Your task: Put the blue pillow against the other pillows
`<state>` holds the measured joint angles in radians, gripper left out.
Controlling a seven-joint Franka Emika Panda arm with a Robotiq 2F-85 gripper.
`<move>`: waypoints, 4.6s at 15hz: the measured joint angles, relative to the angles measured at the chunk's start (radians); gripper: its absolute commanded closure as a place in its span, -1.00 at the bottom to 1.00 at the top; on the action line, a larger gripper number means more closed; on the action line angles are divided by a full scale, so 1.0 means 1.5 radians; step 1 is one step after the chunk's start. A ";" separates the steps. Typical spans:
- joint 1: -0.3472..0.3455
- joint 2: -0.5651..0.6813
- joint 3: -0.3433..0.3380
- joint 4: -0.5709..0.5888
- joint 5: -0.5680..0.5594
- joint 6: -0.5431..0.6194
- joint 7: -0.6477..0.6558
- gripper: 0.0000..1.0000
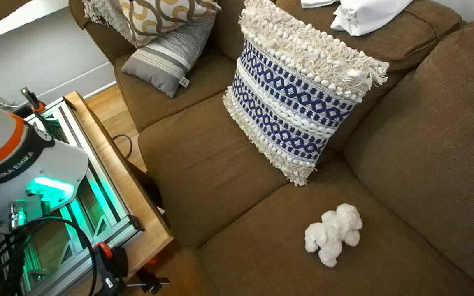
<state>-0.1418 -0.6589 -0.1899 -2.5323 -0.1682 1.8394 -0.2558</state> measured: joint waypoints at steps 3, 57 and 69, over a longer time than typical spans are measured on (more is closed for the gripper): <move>0.000 0.000 0.000 0.000 0.000 0.000 0.000 -1.00; 0.028 0.961 0.019 0.717 0.294 0.198 0.920 -1.00; 0.042 1.035 0.014 0.821 0.224 0.131 0.942 0.43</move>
<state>-0.0788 0.8930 -0.1687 -1.3013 0.1683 2.0363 1.1579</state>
